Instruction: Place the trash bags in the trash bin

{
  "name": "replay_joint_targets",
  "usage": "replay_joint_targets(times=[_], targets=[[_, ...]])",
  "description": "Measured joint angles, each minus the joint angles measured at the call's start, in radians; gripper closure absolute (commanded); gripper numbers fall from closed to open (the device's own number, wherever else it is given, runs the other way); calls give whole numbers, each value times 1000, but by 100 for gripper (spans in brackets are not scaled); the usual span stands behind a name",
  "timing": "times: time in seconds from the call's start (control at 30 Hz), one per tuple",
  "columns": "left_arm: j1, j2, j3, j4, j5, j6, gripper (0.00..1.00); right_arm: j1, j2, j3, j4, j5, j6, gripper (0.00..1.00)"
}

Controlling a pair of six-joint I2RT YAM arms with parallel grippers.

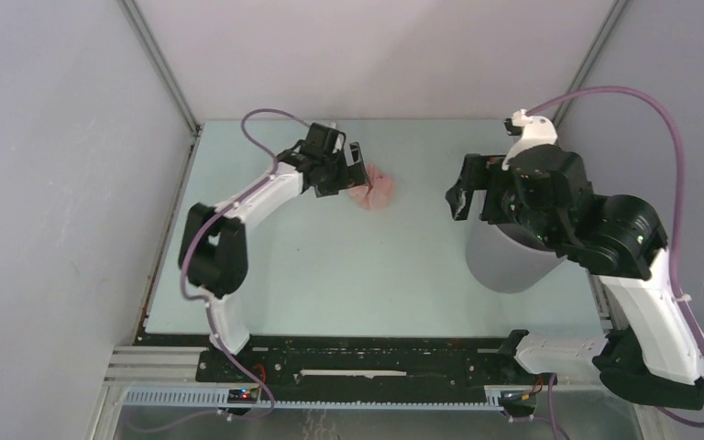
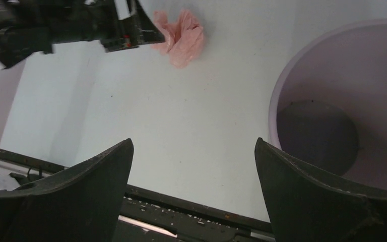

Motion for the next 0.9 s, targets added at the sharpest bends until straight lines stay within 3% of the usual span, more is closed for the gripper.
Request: replay_joint_targets(times=[0.1,0.13,0.43,0.57,0.73,0.9], targets=[[0,114,27,19,-1,-15,0,0,-35,0,-24,-5,23,0],[0,137,27,18,-3,-18,5,0,-43,0,-32,-6,31,0],[19,213,25,28,17,-48,70,0,-60,-62,-45,-57,81,0],[27,183,-26,62,35,-55,87,0,-50,-113,-34,-89,80,0],[29,33,-197,74,80,-76,98,0,-50,-180,15,-140,73,0],[29,-194,-351,76,130,-105,100,0,-23,-215,83,-200,54,0]])
